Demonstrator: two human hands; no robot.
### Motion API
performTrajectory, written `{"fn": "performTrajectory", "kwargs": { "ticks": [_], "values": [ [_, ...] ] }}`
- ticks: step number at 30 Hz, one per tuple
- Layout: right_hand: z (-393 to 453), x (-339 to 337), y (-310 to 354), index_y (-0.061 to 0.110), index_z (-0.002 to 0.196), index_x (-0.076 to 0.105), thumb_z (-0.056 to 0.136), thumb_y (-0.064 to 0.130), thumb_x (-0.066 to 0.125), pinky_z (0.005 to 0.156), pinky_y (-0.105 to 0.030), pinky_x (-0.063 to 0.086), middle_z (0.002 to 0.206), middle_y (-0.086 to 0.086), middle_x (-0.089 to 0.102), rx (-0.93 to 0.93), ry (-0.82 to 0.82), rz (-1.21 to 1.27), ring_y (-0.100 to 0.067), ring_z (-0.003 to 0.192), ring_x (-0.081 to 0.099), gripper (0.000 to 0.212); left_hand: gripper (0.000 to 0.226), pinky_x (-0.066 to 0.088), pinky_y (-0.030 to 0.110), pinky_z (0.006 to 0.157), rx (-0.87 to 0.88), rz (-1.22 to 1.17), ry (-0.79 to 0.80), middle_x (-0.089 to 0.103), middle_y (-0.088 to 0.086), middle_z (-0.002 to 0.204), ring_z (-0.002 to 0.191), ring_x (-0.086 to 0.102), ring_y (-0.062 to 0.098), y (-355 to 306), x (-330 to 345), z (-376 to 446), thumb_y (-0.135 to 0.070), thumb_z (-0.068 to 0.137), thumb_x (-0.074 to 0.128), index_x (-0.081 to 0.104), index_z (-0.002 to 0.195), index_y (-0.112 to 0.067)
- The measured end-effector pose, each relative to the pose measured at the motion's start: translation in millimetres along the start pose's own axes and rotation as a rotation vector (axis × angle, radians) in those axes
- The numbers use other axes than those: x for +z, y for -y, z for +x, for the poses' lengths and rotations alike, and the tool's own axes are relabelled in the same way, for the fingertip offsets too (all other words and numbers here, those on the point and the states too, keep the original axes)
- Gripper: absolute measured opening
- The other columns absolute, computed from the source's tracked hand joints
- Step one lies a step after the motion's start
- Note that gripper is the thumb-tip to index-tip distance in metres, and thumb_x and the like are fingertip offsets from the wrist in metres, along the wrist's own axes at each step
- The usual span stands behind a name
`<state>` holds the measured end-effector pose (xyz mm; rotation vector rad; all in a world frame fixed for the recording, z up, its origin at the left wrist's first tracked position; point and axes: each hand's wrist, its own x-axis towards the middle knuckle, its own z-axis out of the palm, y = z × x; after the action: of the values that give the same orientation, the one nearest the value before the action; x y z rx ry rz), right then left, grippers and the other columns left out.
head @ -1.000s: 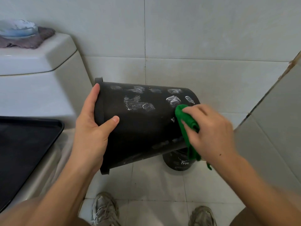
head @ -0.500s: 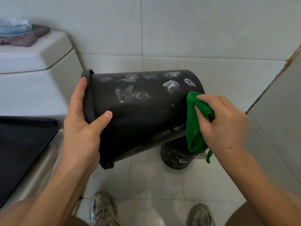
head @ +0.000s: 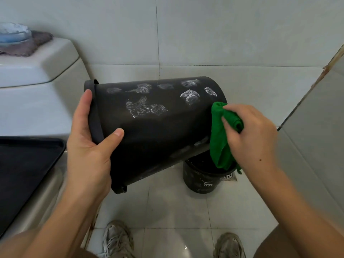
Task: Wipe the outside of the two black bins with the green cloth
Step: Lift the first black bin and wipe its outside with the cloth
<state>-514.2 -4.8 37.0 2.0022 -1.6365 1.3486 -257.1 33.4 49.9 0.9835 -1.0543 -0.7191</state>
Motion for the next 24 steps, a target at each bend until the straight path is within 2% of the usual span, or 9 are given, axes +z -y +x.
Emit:
{"fn": "performTrajectory", "kwargs": {
  "ticks": [5, 8, 11, 12, 14, 16, 18, 20, 24],
  "values": [
    [-9, 9, 17, 0.012, 0.102, 0.07, 0.083, 0.013, 0.066, 0.067, -0.038, 0.053, 0.101, -0.002, 0.07, -0.063, 0.004, 0.101, -0.024, 0.086, 0.066, 0.019, 0.079, 0.043, 0.029, 0.107, 0.0, -0.014, 0.005, 0.058, -0.04, 0.117, 0.122, 0.053, -0.006, 4, 4, -2, 0.021, 0.085, 0.051, 0.036, 0.144, -0.03],
    [-21, 16, 40, 0.01, 0.102, 0.072, 0.08, 0.01, 0.071, 0.076, -0.041, 0.055, 0.106, -0.006, 0.07, -0.175, 0.042, 0.216, -0.027, 0.092, 0.068, 0.022, 0.078, 0.042, 0.021, 0.105, 0.016, 0.022, 0.039, 0.057, -0.045, 0.114, 0.12, 0.052, -0.011, 6, 10, -4, 0.021, 0.085, 0.051, 0.035, 0.144, -0.027],
    [-26, 17, 53, 0.011, 0.108, 0.071, 0.086, 0.017, 0.071, 0.081, -0.037, 0.056, 0.108, -0.002, 0.07, -0.303, 0.143, 0.336, -0.02, 0.095, 0.068, 0.023, 0.078, 0.042, 0.016, 0.102, 0.034, 0.057, 0.065, 0.055, -0.045, 0.118, 0.122, 0.05, -0.012, 9, 11, -4, 0.021, 0.085, 0.052, 0.036, 0.141, -0.031],
    [-25, 16, 51, 0.015, 0.111, 0.068, 0.087, 0.023, 0.07, 0.083, -0.032, 0.055, 0.107, 0.005, 0.069, -0.276, 0.18, 0.387, -0.014, 0.096, 0.067, 0.025, 0.078, 0.042, 0.016, 0.102, 0.038, 0.067, 0.066, 0.054, -0.045, 0.119, 0.122, 0.049, -0.012, 9, 10, -4, 0.02, 0.084, 0.053, 0.036, 0.142, -0.031],
    [-16, 11, 40, 0.027, 0.11, 0.059, 0.086, 0.035, 0.067, 0.083, -0.015, 0.05, 0.098, 0.022, 0.062, -0.084, 0.209, 0.483, 0.004, 0.092, 0.061, 0.027, 0.079, 0.041, 0.02, 0.105, 0.038, 0.067, 0.05, 0.054, -0.047, 0.116, 0.121, 0.049, -0.013, 6, 7, -3, 0.02, 0.085, 0.053, 0.035, 0.144, -0.029],
    [-7, 6, 23, 0.032, 0.104, 0.056, 0.084, 0.038, 0.066, 0.078, -0.006, 0.042, 0.091, 0.028, 0.059, 0.068, 0.141, 0.512, 0.01, 0.087, 0.057, 0.023, 0.078, 0.043, 0.024, 0.106, 0.02, 0.029, 0.02, 0.056, -0.046, 0.114, 0.119, 0.051, -0.013, 2, 2, -2, 0.019, 0.086, 0.052, 0.034, 0.145, -0.029],
    [2, 1, 10, 0.026, 0.102, 0.059, 0.086, 0.035, 0.064, 0.082, -0.006, 0.039, 0.094, 0.023, 0.059, 0.088, 0.053, 0.475, 0.008, 0.088, 0.055, 0.019, 0.076, 0.045, 0.025, 0.105, 0.008, -0.024, -0.007, 0.058, -0.038, 0.118, 0.119, 0.053, -0.01, -2, -3, 0, 0.017, 0.087, 0.051, 0.035, 0.146, -0.029],
    [7, -5, 0, 0.014, 0.102, 0.066, 0.088, 0.028, 0.064, 0.084, -0.01, 0.039, 0.096, 0.006, 0.061, 0.05, 0.003, 0.399, -0.002, 0.09, 0.055, 0.02, 0.074, 0.046, 0.026, 0.104, 0.0, -0.05, -0.019, 0.055, -0.03, 0.124, 0.12, 0.053, -0.007, -4, -5, 2, 0.017, 0.087, 0.05, 0.038, 0.142, -0.032],
    [8, -11, -13, 0.004, 0.103, 0.068, 0.087, 0.02, 0.069, 0.083, -0.011, 0.039, 0.097, -0.009, 0.064, 0.031, -0.06, 0.234, -0.007, 0.091, 0.053, 0.023, 0.073, 0.047, 0.027, 0.103, -0.003, -0.062, -0.017, 0.055, -0.027, 0.128, 0.122, 0.054, -0.003, -6, -5, 3, 0.017, 0.087, 0.05, 0.042, 0.135, -0.037]
  ]
}}
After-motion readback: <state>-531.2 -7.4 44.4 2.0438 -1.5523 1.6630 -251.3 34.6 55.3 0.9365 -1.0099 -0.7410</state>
